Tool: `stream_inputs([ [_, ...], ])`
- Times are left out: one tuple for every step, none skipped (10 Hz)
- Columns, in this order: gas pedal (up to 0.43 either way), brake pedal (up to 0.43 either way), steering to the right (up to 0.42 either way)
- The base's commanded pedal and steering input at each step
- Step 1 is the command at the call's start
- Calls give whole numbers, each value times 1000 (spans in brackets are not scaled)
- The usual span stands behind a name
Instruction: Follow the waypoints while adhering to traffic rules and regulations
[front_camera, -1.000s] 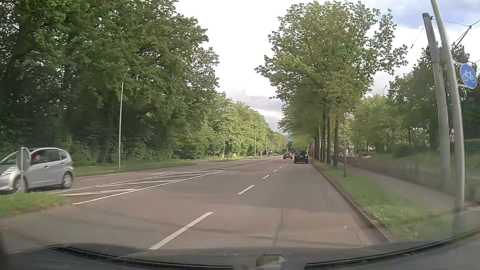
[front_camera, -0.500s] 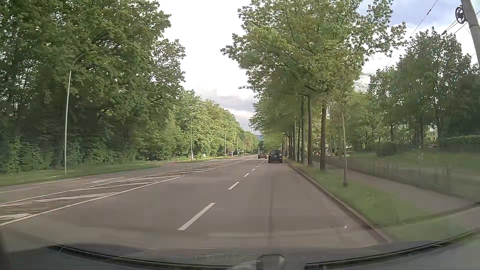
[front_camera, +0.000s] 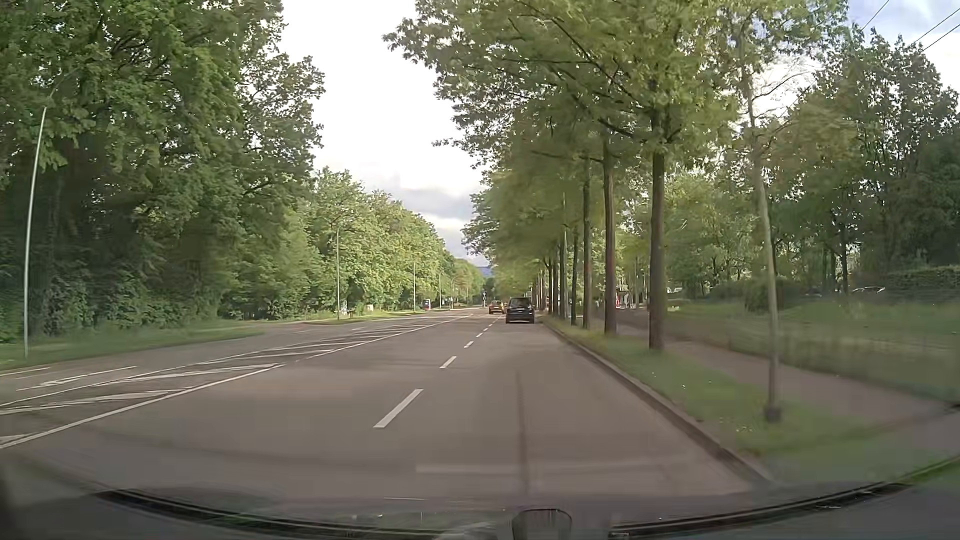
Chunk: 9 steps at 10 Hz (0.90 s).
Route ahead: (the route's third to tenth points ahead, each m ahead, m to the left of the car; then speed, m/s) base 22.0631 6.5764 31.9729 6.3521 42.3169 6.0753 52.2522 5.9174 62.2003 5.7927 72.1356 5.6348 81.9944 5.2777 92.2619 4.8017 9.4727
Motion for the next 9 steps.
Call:
stream_inputs([
  [157, 0, 29],
  [157, 0, 25],
  [157, 0, 23],
  [157, 0, 19],
  [157, 0, 15],
  [157, 0, 8],
  [157, 0, 4],
  [157, 0, 4],
  [157, 0, 4],
])
